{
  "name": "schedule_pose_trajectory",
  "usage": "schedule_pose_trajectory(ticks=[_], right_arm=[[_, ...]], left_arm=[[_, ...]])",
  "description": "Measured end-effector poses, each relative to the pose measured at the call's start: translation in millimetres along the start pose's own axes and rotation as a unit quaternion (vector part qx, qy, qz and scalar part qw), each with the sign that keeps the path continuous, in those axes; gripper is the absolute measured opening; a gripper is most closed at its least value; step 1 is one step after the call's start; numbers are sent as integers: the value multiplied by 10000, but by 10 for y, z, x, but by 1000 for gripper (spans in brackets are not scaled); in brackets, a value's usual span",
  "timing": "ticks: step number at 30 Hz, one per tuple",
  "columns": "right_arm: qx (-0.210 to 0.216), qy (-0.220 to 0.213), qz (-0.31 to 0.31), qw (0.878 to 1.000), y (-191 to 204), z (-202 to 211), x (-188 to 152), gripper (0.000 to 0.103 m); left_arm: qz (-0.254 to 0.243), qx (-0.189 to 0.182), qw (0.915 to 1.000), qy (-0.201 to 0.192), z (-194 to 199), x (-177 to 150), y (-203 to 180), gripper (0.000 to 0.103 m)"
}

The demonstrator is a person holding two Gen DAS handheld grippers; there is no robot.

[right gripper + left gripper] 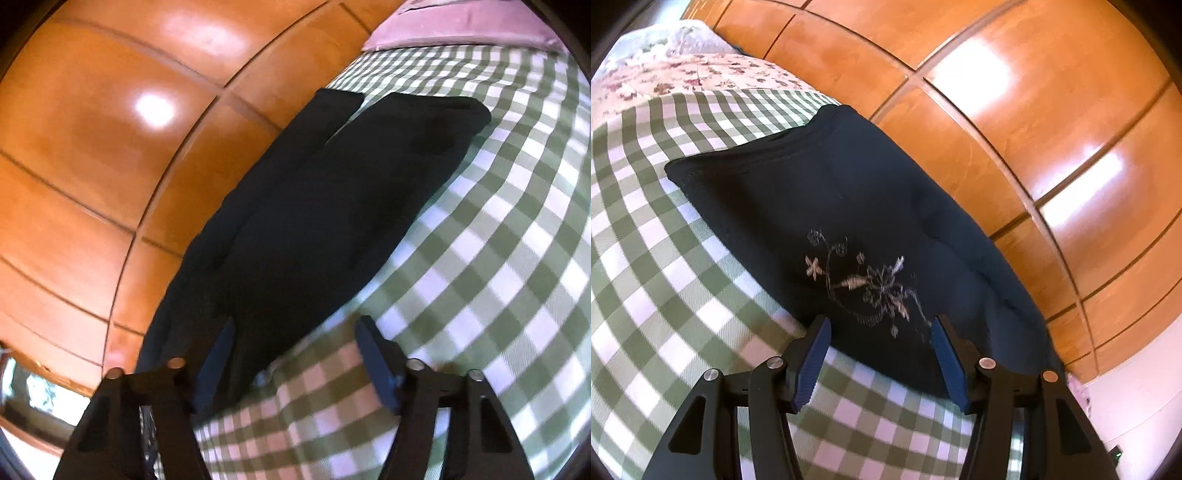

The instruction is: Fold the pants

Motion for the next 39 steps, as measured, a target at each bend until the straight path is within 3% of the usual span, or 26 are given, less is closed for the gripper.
schedule_pose_trajectory(ticks=[4,8,13,15,20,25,28,30,34,39], right_arm=[[209,-91,-256,9994,-70,-57,109,57],[311,-157,-324,9989,-127,-154,204,37],[406,-193,-415,9981,-244,-173,239,10],[412,-202,-391,9982,-237,-183,253,8],[194,-375,23,9991,-144,-212,238,6],[195,-386,37,9991,-148,-222,256,6],[231,-358,-37,9991,-173,-224,262,7],[256,-375,-27,9990,-176,-223,259,7],[208,-435,65,9988,-153,-220,240,7],[252,-422,56,9988,-152,-219,248,7]], left_arm=[[20,-211,9996,-177,-68,86,90,57],[275,-481,9976,-424,-68,134,199,57],[552,-268,9967,-528,-118,251,320,53],[580,-267,9965,-539,-177,298,359,50],[862,93,9955,-373,-213,278,525,0],[1050,-3,9943,-196,-55,232,647,0],[649,336,9973,-103,134,163,599,4],[326,436,9984,-127,243,102,555,15],[328,330,9989,-107,272,25,529,40],[339,335,9985,-266,109,159,511,44]])
Point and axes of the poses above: each gripper's, at about its wrist camera, not at the fingertips, and z roughly against the way its jaws point, y to its left, x to its top, the point moved 1 cm from there along -z, roughly the way its jaws point, and after that the axes turned 8 degrees about -z, right-handed, at the moved point
